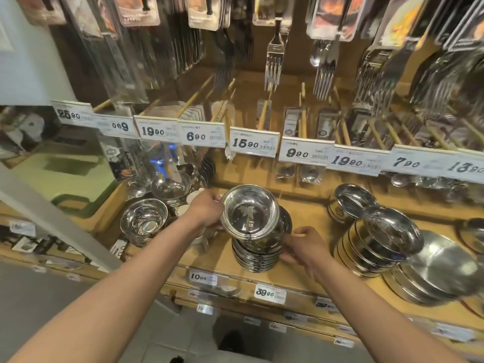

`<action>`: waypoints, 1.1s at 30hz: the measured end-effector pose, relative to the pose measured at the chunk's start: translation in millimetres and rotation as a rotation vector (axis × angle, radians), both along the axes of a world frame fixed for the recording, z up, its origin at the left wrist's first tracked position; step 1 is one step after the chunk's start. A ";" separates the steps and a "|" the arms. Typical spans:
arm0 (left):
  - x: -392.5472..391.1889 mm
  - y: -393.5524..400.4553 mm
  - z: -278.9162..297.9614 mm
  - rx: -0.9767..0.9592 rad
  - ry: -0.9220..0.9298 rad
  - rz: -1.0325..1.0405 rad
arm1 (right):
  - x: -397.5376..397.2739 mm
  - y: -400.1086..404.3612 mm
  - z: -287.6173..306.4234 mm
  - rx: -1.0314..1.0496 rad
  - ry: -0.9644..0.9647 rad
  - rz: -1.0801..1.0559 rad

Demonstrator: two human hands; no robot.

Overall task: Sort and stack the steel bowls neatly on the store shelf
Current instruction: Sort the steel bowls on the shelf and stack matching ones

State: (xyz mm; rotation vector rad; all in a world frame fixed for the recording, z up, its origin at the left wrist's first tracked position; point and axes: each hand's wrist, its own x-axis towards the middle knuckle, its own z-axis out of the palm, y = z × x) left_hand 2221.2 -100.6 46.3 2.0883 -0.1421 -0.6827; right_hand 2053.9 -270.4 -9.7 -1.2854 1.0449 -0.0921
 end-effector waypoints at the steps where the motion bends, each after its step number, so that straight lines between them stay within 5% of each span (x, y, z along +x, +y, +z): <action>1: 0.1 -3.1 -1.2 0.007 -0.011 -0.010 | -1.2 -2.7 -0.2 -0.021 0.002 0.003; 8: -3.1 -25.7 -8.2 0.051 -0.092 -0.100 | -1.5 -16.2 -3.6 -0.228 0.088 0.114; 18: -12.0 -27.1 -31.2 0.211 -0.373 -0.197 | 7.4 -23.5 -1.4 -0.182 0.018 0.138; 28: -24.5 -19.9 -35.7 0.331 -0.400 -0.192 | 15.5 -25.2 4.0 -0.509 0.108 0.266; 33: -24.6 -24.4 -33.0 0.155 -0.222 -0.020 | 22.0 -28.0 14.0 -0.706 0.093 0.315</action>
